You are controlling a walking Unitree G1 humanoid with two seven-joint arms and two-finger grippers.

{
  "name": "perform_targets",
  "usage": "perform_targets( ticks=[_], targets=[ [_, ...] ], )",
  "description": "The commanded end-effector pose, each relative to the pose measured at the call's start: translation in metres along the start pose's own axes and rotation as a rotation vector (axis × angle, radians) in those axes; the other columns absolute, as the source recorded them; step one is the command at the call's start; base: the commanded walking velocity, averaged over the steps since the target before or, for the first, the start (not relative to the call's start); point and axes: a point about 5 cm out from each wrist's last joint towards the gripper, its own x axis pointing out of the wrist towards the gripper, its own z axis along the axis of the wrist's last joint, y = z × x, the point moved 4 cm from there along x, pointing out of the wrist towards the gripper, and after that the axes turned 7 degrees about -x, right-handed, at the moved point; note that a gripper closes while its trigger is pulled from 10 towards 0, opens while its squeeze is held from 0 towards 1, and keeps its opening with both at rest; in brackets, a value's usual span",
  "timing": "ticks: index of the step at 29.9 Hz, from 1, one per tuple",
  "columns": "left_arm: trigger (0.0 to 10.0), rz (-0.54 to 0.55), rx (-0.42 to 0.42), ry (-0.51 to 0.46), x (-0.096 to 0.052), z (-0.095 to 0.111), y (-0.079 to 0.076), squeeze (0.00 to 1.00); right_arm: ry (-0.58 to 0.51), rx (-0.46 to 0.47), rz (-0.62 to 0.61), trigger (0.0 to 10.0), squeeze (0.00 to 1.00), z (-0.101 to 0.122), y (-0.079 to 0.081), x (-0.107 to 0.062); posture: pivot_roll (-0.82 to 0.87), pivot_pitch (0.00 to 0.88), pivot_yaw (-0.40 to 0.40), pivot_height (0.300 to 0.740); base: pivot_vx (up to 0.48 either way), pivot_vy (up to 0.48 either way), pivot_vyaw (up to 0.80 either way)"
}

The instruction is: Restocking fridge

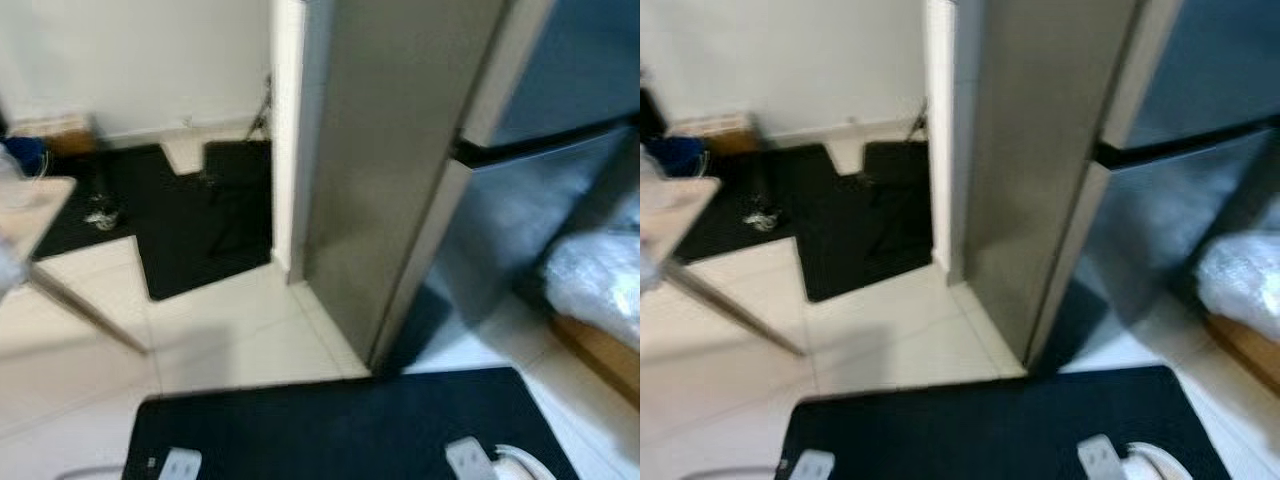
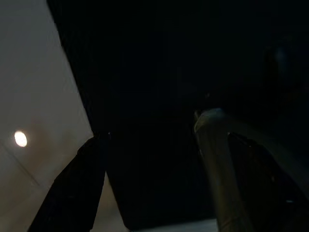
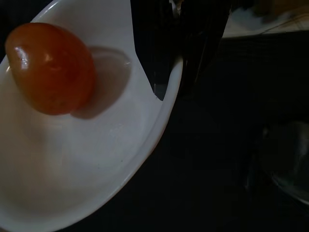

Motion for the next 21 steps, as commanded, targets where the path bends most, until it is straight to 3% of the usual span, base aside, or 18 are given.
perform_targets(
  ticks=[1,21],
  targets=[
    [10.0,0.002,0.012,0.023,-0.0012,-0.0087,0.0015,0.0,-0.02,-0.006,-0.009,10.0,0.0,0.0065,-0.0024,0.0002,0.08,0.0,-0.005,0.74,0.0,0.0,-0.79],
    [10.0,-0.002,-0.002,0.022,-0.0011,-0.0091,-0.0005,0.0,-0.026,-0.003,-0.005,10.0,0.0,0.0093,-0.0013,0.0004,0.08,0.0,-0.005,0.74,0.0,0.0,-0.79]
  ],
)
